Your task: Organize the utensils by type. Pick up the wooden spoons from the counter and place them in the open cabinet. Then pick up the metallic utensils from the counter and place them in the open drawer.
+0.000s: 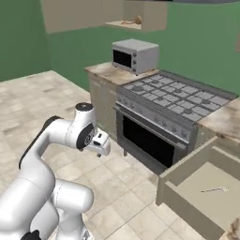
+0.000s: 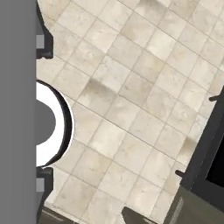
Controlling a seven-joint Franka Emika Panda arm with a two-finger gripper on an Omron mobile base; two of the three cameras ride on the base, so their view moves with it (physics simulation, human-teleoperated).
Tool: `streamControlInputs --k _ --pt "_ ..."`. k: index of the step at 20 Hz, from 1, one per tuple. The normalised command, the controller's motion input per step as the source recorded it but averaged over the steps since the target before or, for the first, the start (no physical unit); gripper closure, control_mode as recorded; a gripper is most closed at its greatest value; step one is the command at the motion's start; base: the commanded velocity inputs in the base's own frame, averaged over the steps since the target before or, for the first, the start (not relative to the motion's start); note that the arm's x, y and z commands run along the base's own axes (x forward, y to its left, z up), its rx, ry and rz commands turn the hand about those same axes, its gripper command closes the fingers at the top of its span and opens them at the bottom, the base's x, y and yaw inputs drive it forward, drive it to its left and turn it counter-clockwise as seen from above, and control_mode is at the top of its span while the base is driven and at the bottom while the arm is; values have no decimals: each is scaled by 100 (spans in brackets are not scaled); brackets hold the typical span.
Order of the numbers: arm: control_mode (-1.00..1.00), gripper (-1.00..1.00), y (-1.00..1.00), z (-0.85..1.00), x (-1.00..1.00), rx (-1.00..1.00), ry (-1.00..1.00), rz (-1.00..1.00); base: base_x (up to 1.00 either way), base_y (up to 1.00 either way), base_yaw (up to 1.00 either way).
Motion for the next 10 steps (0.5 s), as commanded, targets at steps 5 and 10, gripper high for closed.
streamControlInputs --k 5,10 --pt "100 -100 0 0 0 0 0 0 -9 3 100" --pt "100 -100 0 0 0 0 0 0 0 6 100"
